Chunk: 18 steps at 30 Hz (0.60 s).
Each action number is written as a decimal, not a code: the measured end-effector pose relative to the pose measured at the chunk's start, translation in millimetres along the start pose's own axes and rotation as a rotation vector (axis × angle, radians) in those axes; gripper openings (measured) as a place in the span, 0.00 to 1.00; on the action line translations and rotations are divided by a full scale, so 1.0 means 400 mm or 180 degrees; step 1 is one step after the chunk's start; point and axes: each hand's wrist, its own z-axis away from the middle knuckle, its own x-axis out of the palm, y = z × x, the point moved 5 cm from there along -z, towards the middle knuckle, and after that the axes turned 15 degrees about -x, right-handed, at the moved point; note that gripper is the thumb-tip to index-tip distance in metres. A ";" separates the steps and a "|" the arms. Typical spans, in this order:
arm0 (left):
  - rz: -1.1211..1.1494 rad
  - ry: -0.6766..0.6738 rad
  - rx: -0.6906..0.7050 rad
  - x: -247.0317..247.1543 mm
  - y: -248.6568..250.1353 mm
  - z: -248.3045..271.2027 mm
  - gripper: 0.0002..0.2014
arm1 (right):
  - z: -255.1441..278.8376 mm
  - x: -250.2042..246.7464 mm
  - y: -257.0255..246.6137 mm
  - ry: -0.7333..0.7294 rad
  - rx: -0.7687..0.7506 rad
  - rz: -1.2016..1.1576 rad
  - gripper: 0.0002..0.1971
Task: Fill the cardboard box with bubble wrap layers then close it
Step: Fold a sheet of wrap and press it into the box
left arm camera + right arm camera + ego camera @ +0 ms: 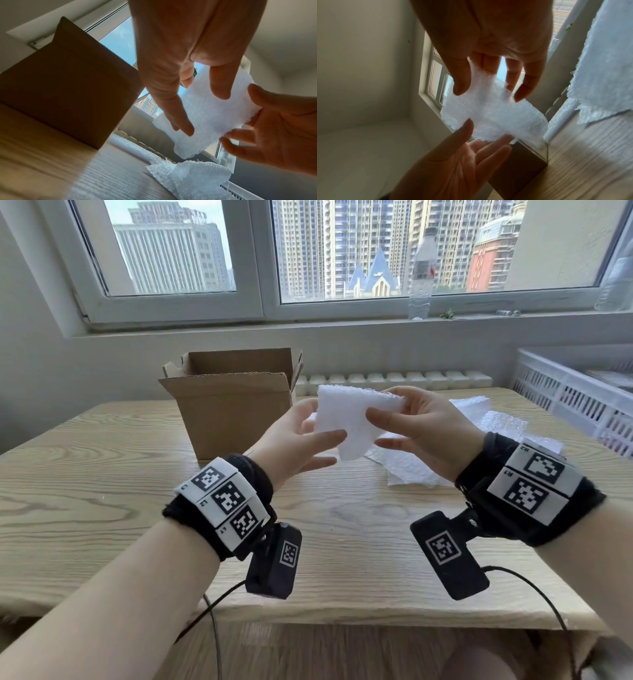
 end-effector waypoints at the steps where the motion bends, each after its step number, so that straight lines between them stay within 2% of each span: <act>1: 0.0109 0.0021 0.0042 -0.002 0.002 0.000 0.27 | 0.003 0.000 0.002 -0.0044 0.0096 -0.0092 0.05; 5: 0.0408 0.0173 0.0224 -0.006 0.011 0.001 0.30 | 0.015 0.004 0.017 -0.0152 0.0511 -0.0480 0.18; 8: 0.0624 0.0160 0.0303 -0.005 0.016 0.000 0.20 | 0.018 0.010 0.041 -0.0158 0.0903 -0.0873 0.27; 10: 0.0794 0.0075 0.0313 -0.003 0.019 -0.002 0.12 | 0.018 0.022 0.054 -0.0204 0.1089 -0.1289 0.30; 11: 0.0842 0.0067 0.0315 -0.003 0.021 -0.002 0.12 | 0.016 0.027 0.057 -0.0207 0.1133 -0.1488 0.30; 15: 0.0698 0.0247 0.0283 -0.017 0.018 -0.007 0.22 | -0.010 0.033 0.065 -0.0080 0.0961 -0.1427 0.34; 18: -0.0342 0.0822 0.0462 -0.040 0.034 0.000 0.28 | -0.033 0.026 0.063 0.0227 0.0817 -0.1091 0.39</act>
